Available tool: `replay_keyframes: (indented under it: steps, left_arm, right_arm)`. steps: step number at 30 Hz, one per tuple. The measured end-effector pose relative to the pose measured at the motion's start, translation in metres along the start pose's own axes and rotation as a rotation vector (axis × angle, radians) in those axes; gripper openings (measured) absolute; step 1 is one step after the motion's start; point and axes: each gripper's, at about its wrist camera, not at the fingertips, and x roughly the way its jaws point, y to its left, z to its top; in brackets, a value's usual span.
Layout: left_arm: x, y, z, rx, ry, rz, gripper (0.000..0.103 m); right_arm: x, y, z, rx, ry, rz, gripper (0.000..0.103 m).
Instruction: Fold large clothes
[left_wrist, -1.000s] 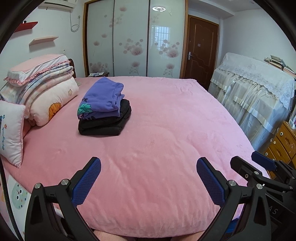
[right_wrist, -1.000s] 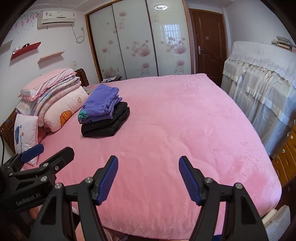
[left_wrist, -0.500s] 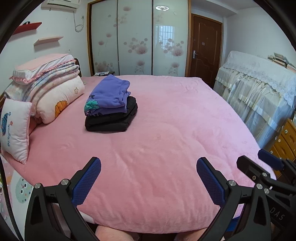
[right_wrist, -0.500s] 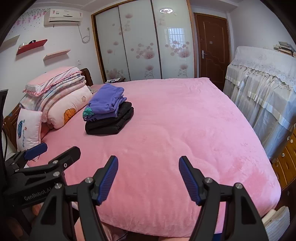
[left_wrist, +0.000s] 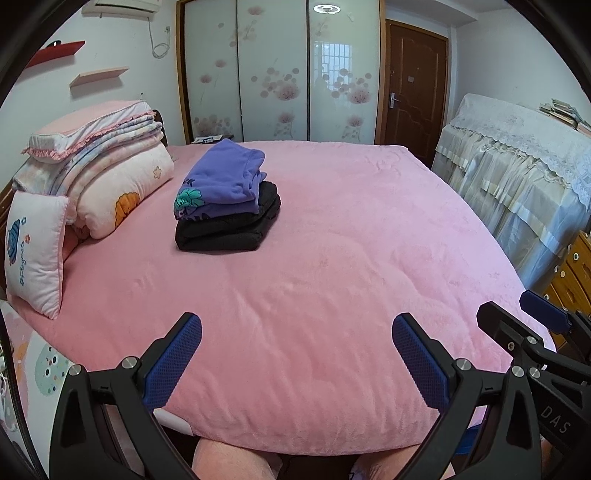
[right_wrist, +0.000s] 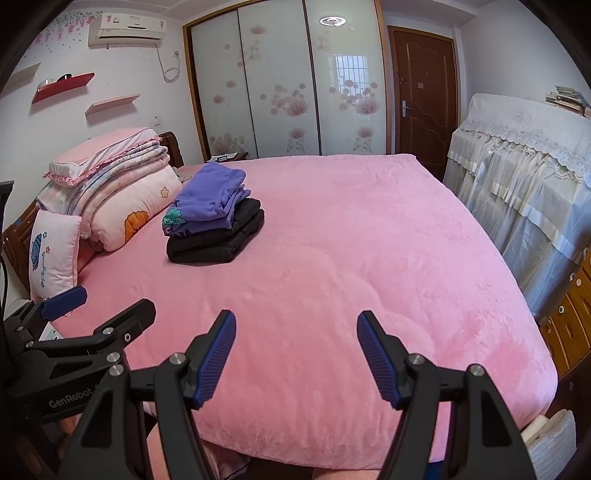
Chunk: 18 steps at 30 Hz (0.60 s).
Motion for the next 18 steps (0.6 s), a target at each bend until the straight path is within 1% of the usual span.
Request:
replay_keyframes:
  steps: [8, 18]
  left_arm:
    - [-0.0043, -0.0026, -0.0041, 0.011, -0.015, 0.04, 0.102]
    - [-0.0036, -0.0006, -0.006, -0.001, -0.002, 0.033, 0.102]
  right_arm:
    - [0.0013, -0.0004, -0.0042, -0.002, 0.004, -0.002, 0.068]
    - [0.0019, 0.0001, -0.0085, -0.001, 0.006, -0.002, 0.068]
